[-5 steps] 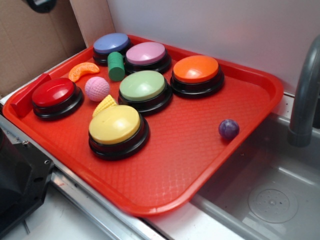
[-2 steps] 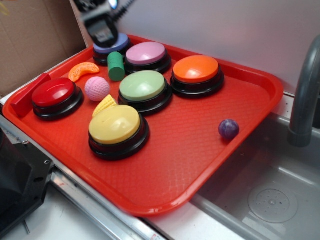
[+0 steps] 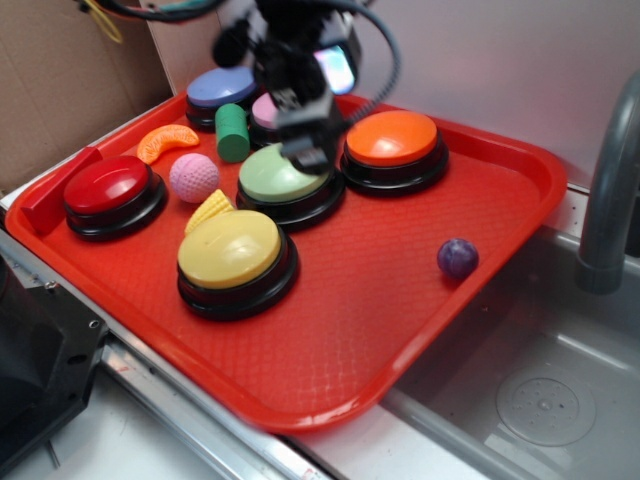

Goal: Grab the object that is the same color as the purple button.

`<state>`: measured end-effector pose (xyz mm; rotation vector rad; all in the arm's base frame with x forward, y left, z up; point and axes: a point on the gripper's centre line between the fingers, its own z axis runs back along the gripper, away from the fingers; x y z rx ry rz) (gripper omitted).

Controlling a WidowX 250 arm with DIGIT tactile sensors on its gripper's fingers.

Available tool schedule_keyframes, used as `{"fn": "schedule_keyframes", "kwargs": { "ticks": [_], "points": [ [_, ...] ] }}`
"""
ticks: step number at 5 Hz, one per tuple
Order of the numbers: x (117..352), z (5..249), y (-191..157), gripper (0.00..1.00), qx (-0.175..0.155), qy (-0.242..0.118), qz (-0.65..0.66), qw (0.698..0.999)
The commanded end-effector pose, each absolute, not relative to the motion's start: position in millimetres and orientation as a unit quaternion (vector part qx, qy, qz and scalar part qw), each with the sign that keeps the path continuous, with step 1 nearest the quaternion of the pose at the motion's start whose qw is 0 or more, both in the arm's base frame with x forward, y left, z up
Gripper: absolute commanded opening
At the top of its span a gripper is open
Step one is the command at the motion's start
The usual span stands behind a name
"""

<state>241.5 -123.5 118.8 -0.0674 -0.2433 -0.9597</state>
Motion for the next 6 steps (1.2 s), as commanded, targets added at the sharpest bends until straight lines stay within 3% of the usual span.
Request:
{"fn": "schedule_keyframes", "kwargs": {
  "ticks": [1, 2, 3, 5, 6],
  "points": [
    [258.6, 93.5, -160.0, 1.0, -0.041, -0.132, -0.536, 0.833],
    [267.4, 72.1, -170.9, 1.0, -0.066, -0.142, -0.569, 0.807],
    [274.1, 54.7, -179.4, 1.0, -0.074, -0.126, -0.599, 0.787],
    [274.2, 36.2, -183.0, 1.0, -0.089, -0.12, -0.612, 0.777],
    [273.8, 39.3, -184.3, 0.0, -0.088, -0.124, -0.609, 0.779]
  ]
}}
